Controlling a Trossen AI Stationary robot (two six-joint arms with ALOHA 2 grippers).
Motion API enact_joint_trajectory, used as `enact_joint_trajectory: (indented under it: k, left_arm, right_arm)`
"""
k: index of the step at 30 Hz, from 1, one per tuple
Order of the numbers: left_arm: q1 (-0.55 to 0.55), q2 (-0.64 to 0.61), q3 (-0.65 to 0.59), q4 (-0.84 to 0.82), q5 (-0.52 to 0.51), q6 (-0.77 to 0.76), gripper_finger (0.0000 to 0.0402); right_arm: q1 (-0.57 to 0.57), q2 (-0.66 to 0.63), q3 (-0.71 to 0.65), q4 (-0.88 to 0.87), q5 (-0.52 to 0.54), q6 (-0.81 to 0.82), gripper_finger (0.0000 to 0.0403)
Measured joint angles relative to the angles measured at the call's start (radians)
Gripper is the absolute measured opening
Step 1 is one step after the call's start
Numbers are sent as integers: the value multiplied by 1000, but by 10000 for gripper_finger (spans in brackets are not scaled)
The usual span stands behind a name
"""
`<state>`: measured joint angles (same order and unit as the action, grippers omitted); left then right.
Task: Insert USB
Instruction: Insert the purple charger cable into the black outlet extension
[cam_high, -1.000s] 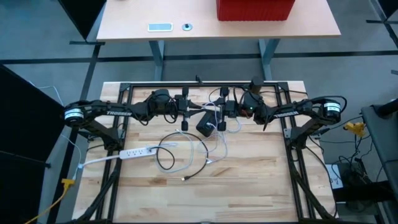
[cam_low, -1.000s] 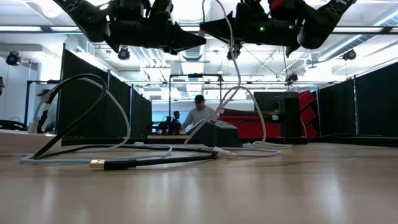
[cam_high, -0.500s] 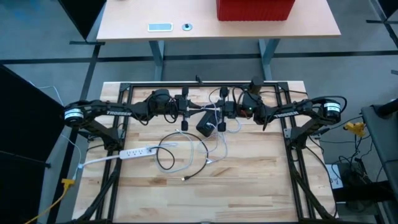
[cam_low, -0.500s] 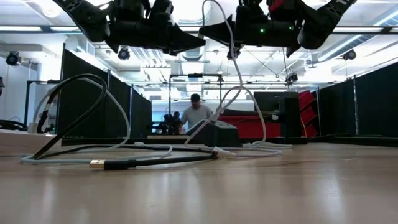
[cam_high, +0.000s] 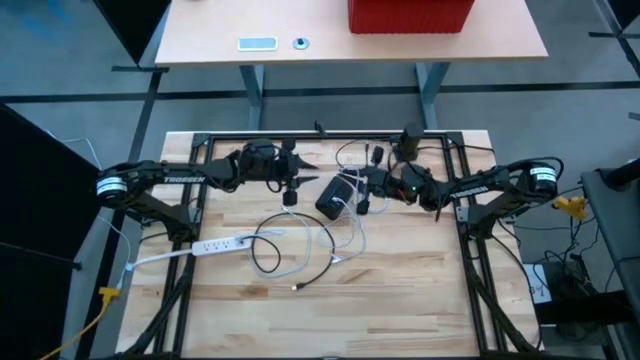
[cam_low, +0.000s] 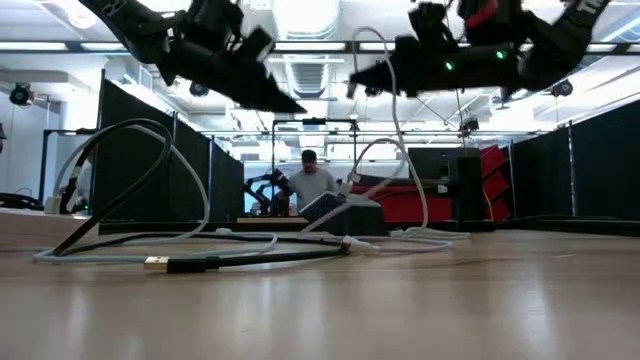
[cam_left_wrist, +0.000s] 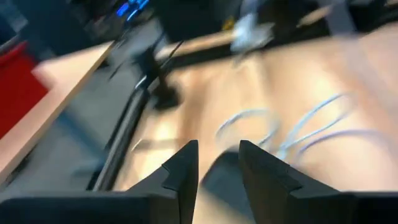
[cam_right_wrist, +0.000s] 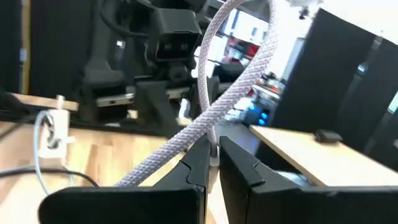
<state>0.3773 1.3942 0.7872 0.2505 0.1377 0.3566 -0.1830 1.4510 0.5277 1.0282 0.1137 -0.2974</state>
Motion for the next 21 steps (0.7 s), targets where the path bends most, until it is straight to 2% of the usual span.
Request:
enact_joint_trajectory:
  k: [3,10,14,21]
  left_arm:
    - [29,30,-4,-68,-15,3,103]
    - [80,169,-8,-97,207,51,101]
    - [93,238,-4,-111,218,56,91]
    - [87,289,-8,-146,237,17,58]
  right_arm:
    - [18,11,-76,50,67,47,9]
    - [25,93,-155,77,79,159,9]
    - [28,184,-181,189,90,192,9]
    - [31,412,-197,472,90,240,9]
